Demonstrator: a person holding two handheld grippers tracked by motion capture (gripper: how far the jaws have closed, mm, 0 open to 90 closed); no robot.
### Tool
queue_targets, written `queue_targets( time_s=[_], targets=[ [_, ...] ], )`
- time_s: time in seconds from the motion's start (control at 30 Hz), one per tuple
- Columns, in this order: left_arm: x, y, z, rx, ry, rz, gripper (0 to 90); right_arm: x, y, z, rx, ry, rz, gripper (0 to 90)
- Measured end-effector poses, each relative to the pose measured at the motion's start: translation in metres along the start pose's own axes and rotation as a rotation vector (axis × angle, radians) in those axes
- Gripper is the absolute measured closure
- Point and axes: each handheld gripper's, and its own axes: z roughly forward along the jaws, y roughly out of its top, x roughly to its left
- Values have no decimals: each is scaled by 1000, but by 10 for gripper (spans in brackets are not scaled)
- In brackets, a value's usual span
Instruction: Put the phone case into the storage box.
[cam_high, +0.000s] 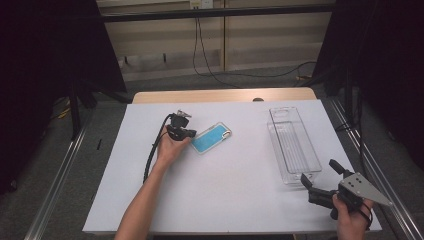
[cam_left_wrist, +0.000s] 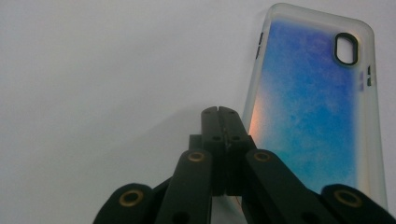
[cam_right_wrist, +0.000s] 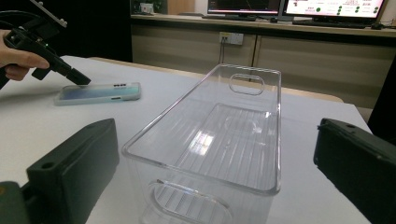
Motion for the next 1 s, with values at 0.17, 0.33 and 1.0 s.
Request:
queue_targets(
  time_s=[0.17,0.33,1.0],
  targets=[
    [-1,-1,-1,8,-11,8,900,0,0,0,0,-1,2,0],
    [-2,-2,-3,3,-23,-7,900,0,0,0,2,1,1,0],
    [6,-9,-11,-48,-1,-19,900,-1,0,0,-4,0,2,0]
  ],
)
